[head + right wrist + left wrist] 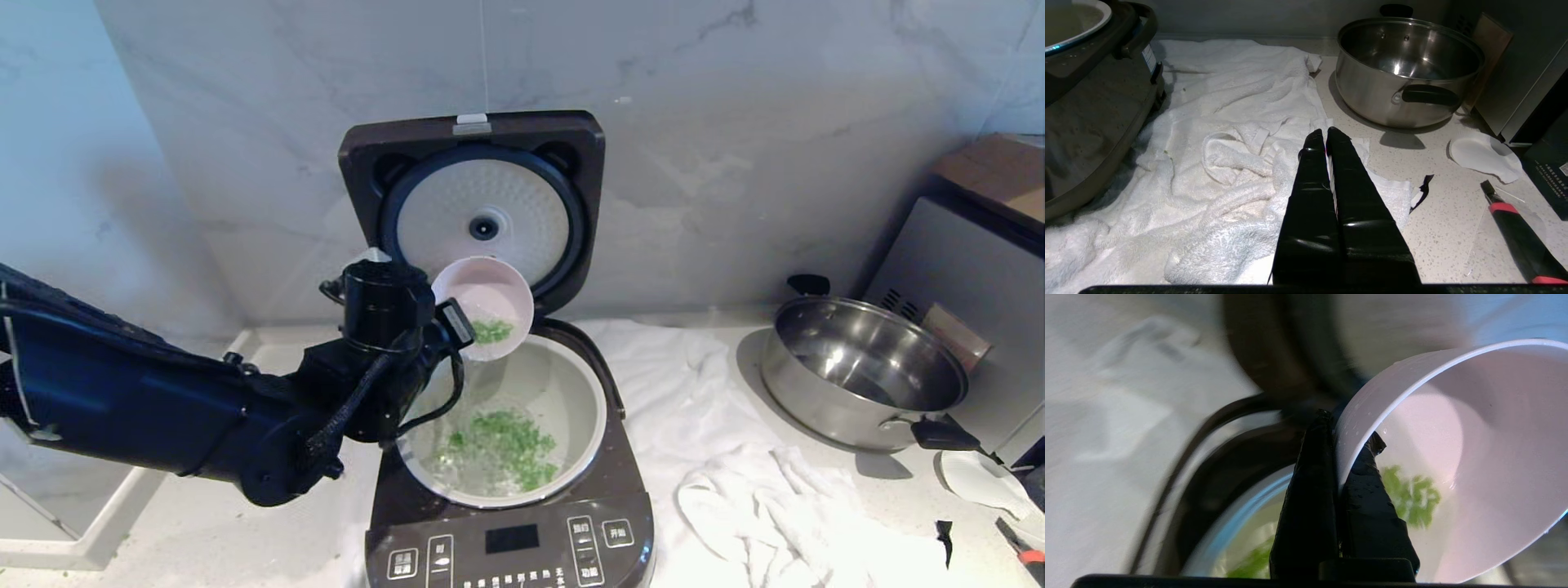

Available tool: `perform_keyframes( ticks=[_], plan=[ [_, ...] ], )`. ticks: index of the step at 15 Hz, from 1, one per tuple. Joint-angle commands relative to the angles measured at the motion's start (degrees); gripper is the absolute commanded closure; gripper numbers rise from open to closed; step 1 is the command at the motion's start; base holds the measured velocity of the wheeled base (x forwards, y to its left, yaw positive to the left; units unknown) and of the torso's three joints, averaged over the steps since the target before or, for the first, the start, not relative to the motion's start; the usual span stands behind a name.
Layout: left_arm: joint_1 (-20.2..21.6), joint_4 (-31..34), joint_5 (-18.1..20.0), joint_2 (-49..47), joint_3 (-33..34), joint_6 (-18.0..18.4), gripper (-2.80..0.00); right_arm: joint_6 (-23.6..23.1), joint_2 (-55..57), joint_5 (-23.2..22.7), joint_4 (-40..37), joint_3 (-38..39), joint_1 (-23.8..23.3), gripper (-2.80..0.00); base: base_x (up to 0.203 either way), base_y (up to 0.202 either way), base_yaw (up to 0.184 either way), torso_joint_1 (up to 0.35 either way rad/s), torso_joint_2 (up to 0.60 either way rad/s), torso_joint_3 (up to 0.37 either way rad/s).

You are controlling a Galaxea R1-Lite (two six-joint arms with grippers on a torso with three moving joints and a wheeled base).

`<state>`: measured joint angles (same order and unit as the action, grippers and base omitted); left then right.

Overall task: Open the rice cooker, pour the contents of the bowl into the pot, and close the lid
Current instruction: Pour the water from the bowl into the rice cooker

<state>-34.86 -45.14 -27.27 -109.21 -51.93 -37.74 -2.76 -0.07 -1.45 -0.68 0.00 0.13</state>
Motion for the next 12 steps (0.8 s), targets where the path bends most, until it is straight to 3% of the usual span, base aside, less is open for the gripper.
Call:
perform_keyframes(
  ticks=[1, 5, 8, 12],
  plan=[
    [-0.15, -10.65, -0.42, -3.44, 2.69, 0.36, 0.0, -0.06, 0.07, -0.04, -0.02, 0.0, 0.04, 0.0, 0.0, 0.0, 0.0, 0.0, 0.0, 0.0],
    [-0.71, -40.5, 1.08, -10.94, 11.23, 7.01, 0.0, -0.06, 0.07, -0.04, -0.02, 0.0, 0.04, 0.0, 0.0, 0.0, 0.0, 0.0, 0.0, 0.0],
    [-0.49, -42.52, 2.98, -10.54, 14.28, 7.76, 0.0, -0.06, 0.07, -0.04, -0.02, 0.0, 0.04, 0.0, 0.0, 0.0, 0.0, 0.0, 0.0, 0.0],
    [-0.56, -42.52, 3.12, -9.75, 13.56, 7.85, 0.0, -0.06, 0.07, -0.04, -0.02, 0.0, 0.04, 0.0, 0.0, 0.0, 0.0, 0.0, 0.0, 0.0]
  ],
)
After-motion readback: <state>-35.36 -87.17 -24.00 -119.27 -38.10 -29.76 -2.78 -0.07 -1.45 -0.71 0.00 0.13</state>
